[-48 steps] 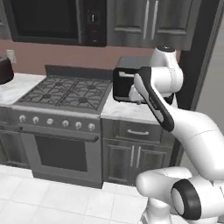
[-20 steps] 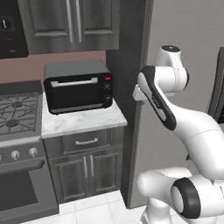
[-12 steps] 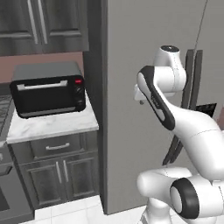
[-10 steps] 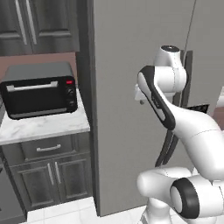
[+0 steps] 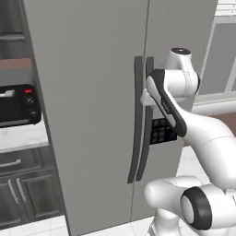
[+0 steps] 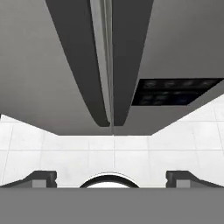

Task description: Navigate to the fridge.

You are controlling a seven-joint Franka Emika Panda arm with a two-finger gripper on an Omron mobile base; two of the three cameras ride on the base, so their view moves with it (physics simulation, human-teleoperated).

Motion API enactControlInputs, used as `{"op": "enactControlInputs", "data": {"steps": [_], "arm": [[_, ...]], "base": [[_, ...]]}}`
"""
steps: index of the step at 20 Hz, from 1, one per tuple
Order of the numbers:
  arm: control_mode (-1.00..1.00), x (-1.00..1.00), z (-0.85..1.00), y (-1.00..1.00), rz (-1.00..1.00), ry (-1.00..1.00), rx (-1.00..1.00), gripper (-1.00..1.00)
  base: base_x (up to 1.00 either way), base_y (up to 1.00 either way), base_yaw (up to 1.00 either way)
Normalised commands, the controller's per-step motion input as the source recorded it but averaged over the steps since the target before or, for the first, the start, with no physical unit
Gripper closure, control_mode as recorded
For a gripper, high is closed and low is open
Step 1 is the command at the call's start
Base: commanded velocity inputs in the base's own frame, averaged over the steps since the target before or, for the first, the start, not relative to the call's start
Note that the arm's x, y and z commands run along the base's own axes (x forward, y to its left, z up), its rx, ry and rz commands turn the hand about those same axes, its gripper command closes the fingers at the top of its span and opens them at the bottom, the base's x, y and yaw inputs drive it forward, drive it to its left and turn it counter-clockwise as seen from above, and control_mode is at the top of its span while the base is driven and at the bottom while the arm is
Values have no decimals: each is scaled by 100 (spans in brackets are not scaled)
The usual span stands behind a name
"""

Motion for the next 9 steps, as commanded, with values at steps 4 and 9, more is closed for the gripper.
{"op": "enactControlInputs", "data": {"steps": [4,9], "arm": [[100,0,0,0,0,0,0,-100],[100,0,0,0,0,0,0,-100]], "base": [[0,-4,0],[73,1,0]]}}
